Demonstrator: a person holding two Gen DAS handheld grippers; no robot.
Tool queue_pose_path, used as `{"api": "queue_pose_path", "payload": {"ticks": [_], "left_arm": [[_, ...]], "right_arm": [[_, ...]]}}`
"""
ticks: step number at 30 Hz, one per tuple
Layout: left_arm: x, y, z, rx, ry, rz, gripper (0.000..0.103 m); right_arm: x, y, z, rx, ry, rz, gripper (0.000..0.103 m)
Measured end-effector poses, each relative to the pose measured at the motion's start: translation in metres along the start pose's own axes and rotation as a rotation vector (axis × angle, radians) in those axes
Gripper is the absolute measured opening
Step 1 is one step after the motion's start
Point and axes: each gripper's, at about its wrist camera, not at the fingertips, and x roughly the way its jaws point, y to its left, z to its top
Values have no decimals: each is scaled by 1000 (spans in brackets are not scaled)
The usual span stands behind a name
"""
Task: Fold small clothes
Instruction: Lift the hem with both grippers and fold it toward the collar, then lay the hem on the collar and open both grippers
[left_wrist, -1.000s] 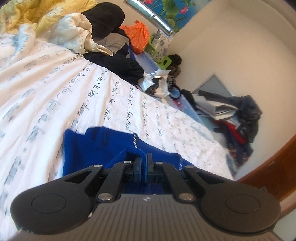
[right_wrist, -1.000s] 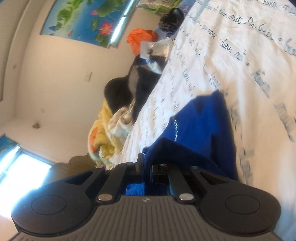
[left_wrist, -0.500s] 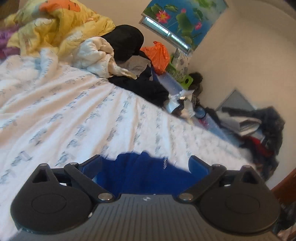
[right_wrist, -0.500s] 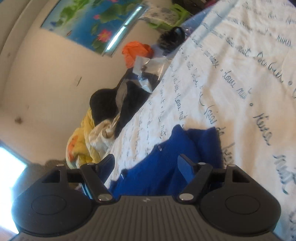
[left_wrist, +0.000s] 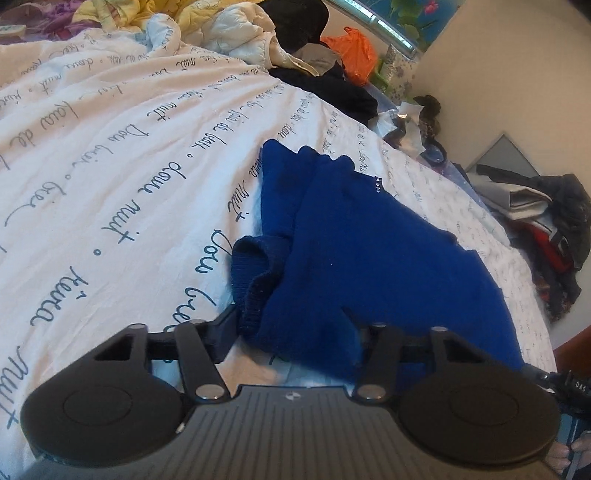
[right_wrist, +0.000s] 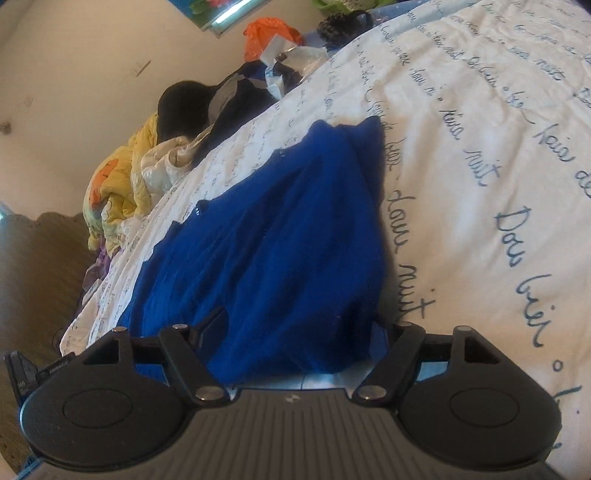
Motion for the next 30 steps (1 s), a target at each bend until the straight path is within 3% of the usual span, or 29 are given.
{"api": "queue_pose_path", "payload": {"ticks": [1, 3, 8, 15, 17, 21, 24, 26, 28, 30], "left_arm": [[3, 0, 2, -20, 19, -9, 21], [9, 3, 4, -50, 52, -18, 16], [5, -11, 10, 10, 43, 27, 14], [-55, -35, 22, 71, -16, -75, 13], [-80, -39, 13, 107, -26, -92, 13], [-122, -21, -28, 87, 18, -132, 13], [-129, 8, -66, 48, 80, -89, 14], [-124, 25, -84, 26, 124, -46, 18], [-128, 38, -90, 59, 117, 2, 20], [-140, 35, -81, 116, 78, 46, 47]], "right_arm": [[3, 2, 1, -16, 20, -8, 50], [12, -3, 1, 3, 78, -2, 13], [8, 4, 7, -24, 73, -7, 12], [-44, 22, 9, -58, 19, 45, 10], [-66, 25, 0, -53, 14, 81, 10], [-110, 29, -40, -37, 33, 126, 10], [-120, 17, -80, 27, 92, 128, 10], [-116, 11, -98, 42, 125, 85, 14], [-116, 4, -103, 64, 101, 37, 18], [-123, 3, -92, 50, 36, -21, 24]]}}
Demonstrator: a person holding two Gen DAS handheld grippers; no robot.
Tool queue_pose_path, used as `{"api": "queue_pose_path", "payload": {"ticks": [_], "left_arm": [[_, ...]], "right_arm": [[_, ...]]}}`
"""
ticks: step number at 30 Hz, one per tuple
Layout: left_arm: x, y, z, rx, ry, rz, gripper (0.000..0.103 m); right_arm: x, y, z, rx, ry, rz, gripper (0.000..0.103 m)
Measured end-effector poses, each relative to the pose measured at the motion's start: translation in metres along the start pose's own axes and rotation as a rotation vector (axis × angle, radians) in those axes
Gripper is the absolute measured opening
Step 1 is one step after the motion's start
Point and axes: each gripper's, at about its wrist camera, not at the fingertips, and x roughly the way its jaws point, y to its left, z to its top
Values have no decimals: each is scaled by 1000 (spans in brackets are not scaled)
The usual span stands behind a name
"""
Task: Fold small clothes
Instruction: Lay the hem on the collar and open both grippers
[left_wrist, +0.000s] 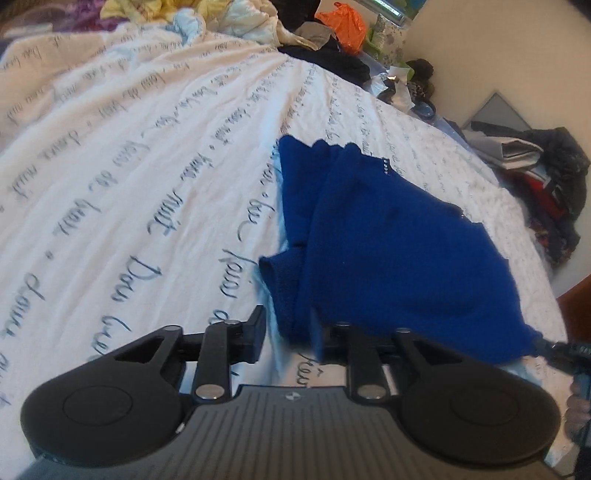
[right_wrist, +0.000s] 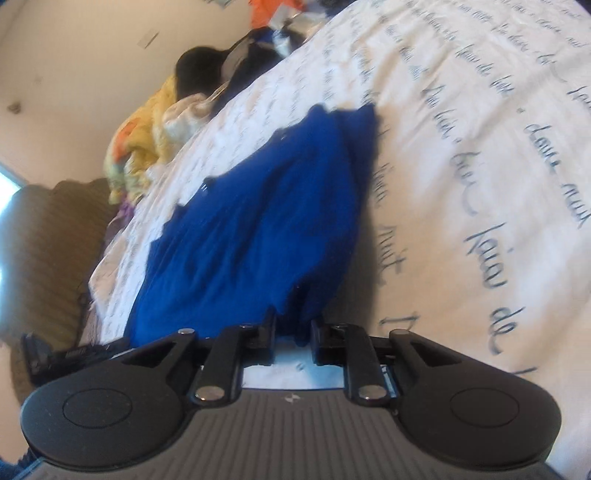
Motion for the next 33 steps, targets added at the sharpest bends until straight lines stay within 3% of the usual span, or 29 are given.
{"api": "queue_pose_path", "payload": {"ticks": [1, 2, 3, 4, 6, 8, 11, 13, 16, 17, 18, 19, 20, 22, 24, 27, 29, 30, 32, 33], "left_arm": [[-9, -1, 8, 12, -44, -5, 80], [-17, -6, 15, 27, -115, 0, 103], [-24, -14, 23, 54, -188, 18, 102], [-24, -29, 35, 112, -235, 40, 101], [-4, -61, 56, 221, -260, 123, 91], [28, -87, 73, 303, -257, 182, 64], [93, -104, 97, 331, -164, 177, 52], [137, -108, 108, 349, -99, 185, 51], [178, -112, 115, 388, -52, 201, 48], [185, -113, 116, 404, -49, 200, 34], [189, -114, 117, 411, -49, 194, 26], [188, -115, 119, 413, -55, 180, 11], [185, -116, 120, 413, -78, 188, 11], [172, -121, 122, 430, -151, 209, 11], [167, -120, 124, 439, -185, 217, 11], [192, -116, 118, 472, -136, 264, 12], [193, -121, 109, 519, -170, 288, 16], [191, -123, 107, 524, -172, 300, 21], [177, -121, 107, 515, -189, 306, 64], [164, -121, 103, 519, -231, 316, 73]], "right_arm": [[-4, 2, 8, -16, -46, -24, 36], [-7, 7, 17, -50, -95, -46, 46], [-7, 12, 28, -98, -133, -63, 72], [-3, 16, 39, -153, -158, -78, 82], [18, 24, 63, -245, -159, -133, 81], [43, 29, 85, -283, -145, -169, 81], [84, 38, 110, -351, -111, -178, 75], [113, 46, 121, -393, -81, -210, 61], [150, 49, 127, -420, -21, -244, 55], [159, 48, 126, -432, -14, -260, 52], [157, 49, 123, -461, -38, -251, 39], [159, 50, 124, -464, -8, -214, 7], [156, 51, 124, -452, -6, -183, 7], [141, 59, 125, -491, -84, -185, 7], [127, 55, 136, -436, -160, -172, 7], [146, 38, 141, -363, -110, -192, 7], [160, 37, 133, -372, -80, -225, 7], [160, 39, 129, -375, -98, -235, 9], [155, 44, 128, -353, -83, -254, 17], [149, 47, 128, -354, -83, -261, 31]]}}
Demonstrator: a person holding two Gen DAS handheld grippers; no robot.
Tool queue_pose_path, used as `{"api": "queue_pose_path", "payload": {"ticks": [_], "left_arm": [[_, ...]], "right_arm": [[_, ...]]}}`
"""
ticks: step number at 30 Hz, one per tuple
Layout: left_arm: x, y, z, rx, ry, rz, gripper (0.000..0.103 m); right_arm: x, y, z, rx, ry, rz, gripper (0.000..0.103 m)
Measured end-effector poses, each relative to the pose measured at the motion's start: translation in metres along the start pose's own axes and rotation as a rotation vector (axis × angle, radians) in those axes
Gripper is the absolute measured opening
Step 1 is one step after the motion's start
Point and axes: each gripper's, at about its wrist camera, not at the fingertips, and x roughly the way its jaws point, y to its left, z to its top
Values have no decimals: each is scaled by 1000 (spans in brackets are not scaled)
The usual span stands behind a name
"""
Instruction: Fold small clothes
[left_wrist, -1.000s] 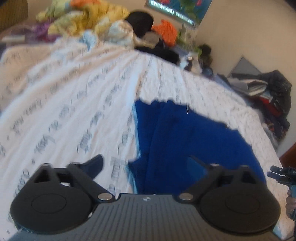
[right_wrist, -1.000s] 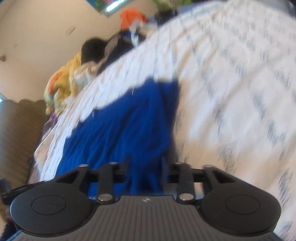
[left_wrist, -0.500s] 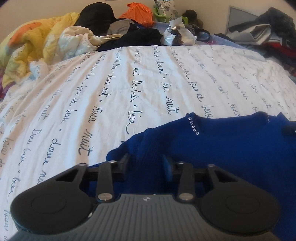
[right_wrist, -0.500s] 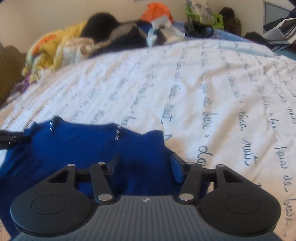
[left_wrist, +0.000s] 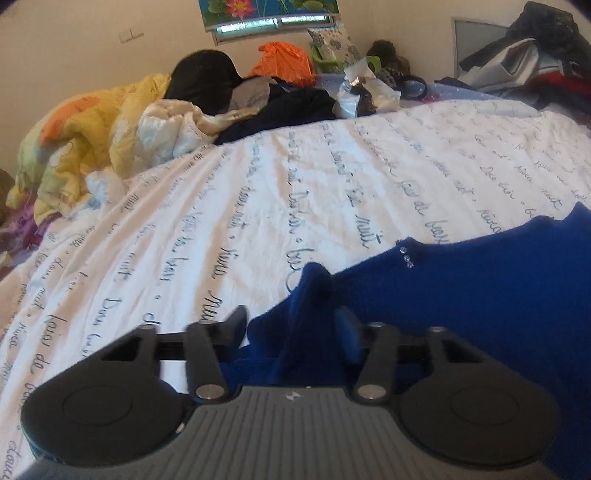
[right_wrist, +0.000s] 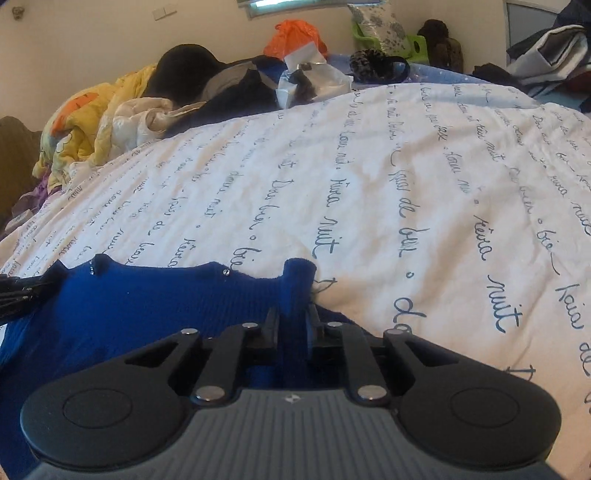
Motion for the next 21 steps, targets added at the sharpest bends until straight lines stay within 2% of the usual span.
{"api": "queue_pose_path", "payload": {"ticks": [1, 2, 4, 6, 7, 9, 10, 11, 12, 13, 14, 16, 18, 19, 21], "left_arm": [[-12, 2, -1, 1, -45, 13, 82], [-25, 2, -2, 5, -88, 11, 84], [-39, -11, 0, 29, -106, -42, 84], [-33, -34, 1, 67, -76, -92, 83], [-25, -46, -1, 95, -51, -107, 81], [-4, -66, -10, 152, 0, -108, 79], [-1, -65, -14, 136, -35, -94, 88], [5, -61, -15, 113, -23, -87, 97], [11, -50, -14, 62, 3, -111, 101], [19, -34, -16, -13, 41, -154, 103], [26, -21, -16, -87, 71, -195, 103], [30, -11, -12, -133, 95, -164, 103], [12, -5, -10, -163, 92, -166, 86], [-7, 2, -12, -188, 69, -184, 85], [-46, 18, -24, -256, 16, -209, 93]], "right_arm": [[-11, 1, 0, -1, -26, -9, 45], [-25, 2, -2, 6, -86, -16, 49], [-44, 9, -4, 26, -170, 23, 53], [-39, 30, -3, -18, -133, 77, 52], [-31, 41, -5, -60, -109, 66, 51], [-7, 62, -14, -176, -56, -16, 51], [5, 65, -20, -216, -25, -69, 51], [11, 62, -29, -246, -39, -93, 54], [9, 53, -38, -247, -79, -82, 65], [5, 41, -40, -199, -95, -50, 65], [2, 35, -39, -165, -96, -38, 65], [0, 41, -39, -205, -79, -65, 66], [-15, 45, -34, -163, -41, -86, 66], [-33, 38, -35, -100, -60, -48, 66], [-74, 15, -44, 50, -103, 76, 69]]}}
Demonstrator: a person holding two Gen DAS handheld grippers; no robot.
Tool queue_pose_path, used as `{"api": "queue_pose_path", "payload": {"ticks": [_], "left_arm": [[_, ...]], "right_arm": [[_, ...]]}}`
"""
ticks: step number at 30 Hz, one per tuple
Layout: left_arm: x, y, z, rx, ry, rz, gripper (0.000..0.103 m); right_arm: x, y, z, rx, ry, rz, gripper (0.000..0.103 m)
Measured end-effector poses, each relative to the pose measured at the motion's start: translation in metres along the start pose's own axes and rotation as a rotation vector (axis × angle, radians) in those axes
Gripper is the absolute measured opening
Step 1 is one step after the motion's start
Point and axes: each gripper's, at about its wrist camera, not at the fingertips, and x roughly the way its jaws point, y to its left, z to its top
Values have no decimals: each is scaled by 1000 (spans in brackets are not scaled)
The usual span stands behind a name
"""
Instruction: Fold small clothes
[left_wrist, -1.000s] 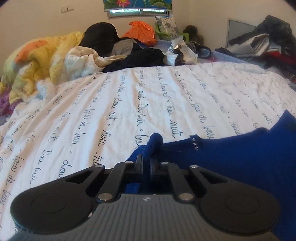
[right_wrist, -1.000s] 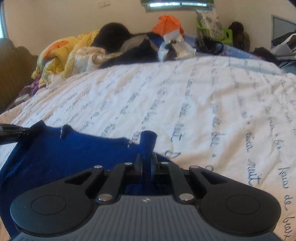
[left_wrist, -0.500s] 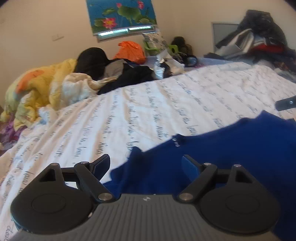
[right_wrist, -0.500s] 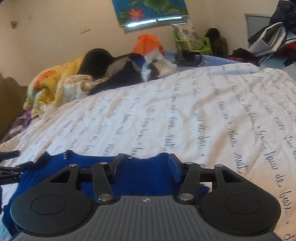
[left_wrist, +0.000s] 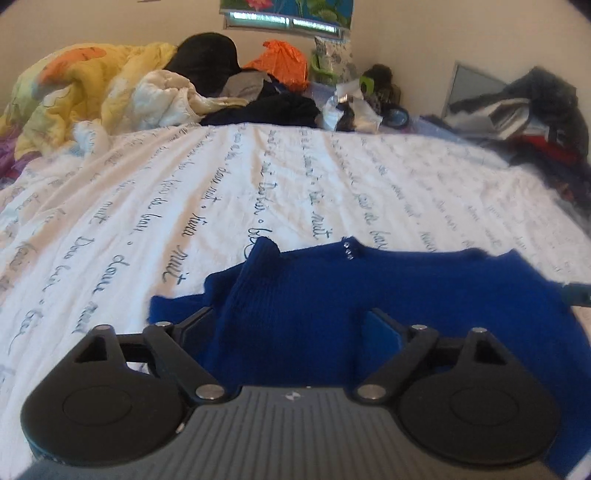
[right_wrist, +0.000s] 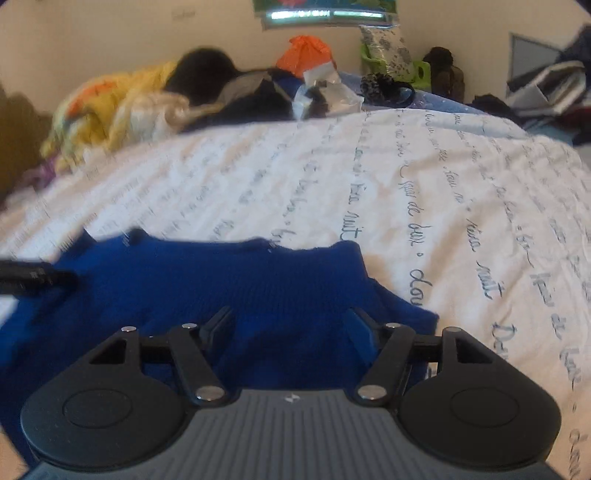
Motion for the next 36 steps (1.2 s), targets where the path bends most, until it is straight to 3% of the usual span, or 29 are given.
{"api": "queue_pose_path", "payload": {"ticks": [3, 5, 7, 9, 10, 12, 13, 15, 16, 18, 21, 23, 25, 27, 28, 30, 31, 32, 34, 36], "left_arm": [[-59, 23, -34, -151, 13, -39, 97], [-88, 37, -63, -258, 55, -49, 94], [-104, 47, -87, -335, 101, -43, 93], [-105, 56, -102, -450, 147, -90, 92], [-109, 58, -105, -484, 117, -104, 91], [-104, 59, -101, -538, 127, -136, 89], [-99, 60, -98, -566, 135, -155, 80], [-86, 61, -94, -606, 170, -151, 35], [-77, 64, -92, -619, 216, -150, 11], [-77, 71, -90, -638, 239, -164, 10], [-103, 75, -78, -526, 197, -172, 11], [-107, 79, -80, -471, 207, -153, 13], [-94, 79, -87, -439, 245, -121, 14], [-90, 73, -90, -386, 241, -98, 21], [-94, 70, -88, -355, 237, -81, 26], [-113, 63, -81, -276, 177, 8, 57], [-124, 58, -76, -232, 121, 50, 81], [-136, 52, -69, -187, 51, 81, 94], [-145, 29, -47, -100, -68, 126, 93], [-127, -2, -27, -13, -116, 102, 93]], "right_arm": [[-45, -44, -29, 243, 97, 86, 78], [-63, -65, -58, 334, 173, 53, 78], [-79, -70, -78, 367, 175, 80, 78], [-81, -64, -87, 396, 207, 133, 78], [-77, -60, -87, 394, 223, 155, 77], [-70, -44, -86, 339, 229, 163, 76], [-65, -39, -83, 315, 236, 154, 57], [-49, -32, -80, 264, 298, 165, 12], [-47, -29, -79, 228, 297, 175, 12], [-51, -20, -72, 131, 301, 161, 11], [-86, -8, -58, -44, 259, 115, 10], [-90, -7, -62, -133, 294, 42, 9], [-79, -11, -75, -124, 346, 20, 8], [-75, -4, -82, -140, 316, 2, 12], [-76, -1, -82, -134, 325, -12, 16], [-85, 1, -74, -109, 300, -10, 30], [-93, 0, -68, -102, 256, -12, 37], [-97, -2, -58, -92, 198, -21, 40], [-99, 2, -36, -64, 71, -20, 55], [-79, 15, -13, -61, 4, 5, 58]]}}
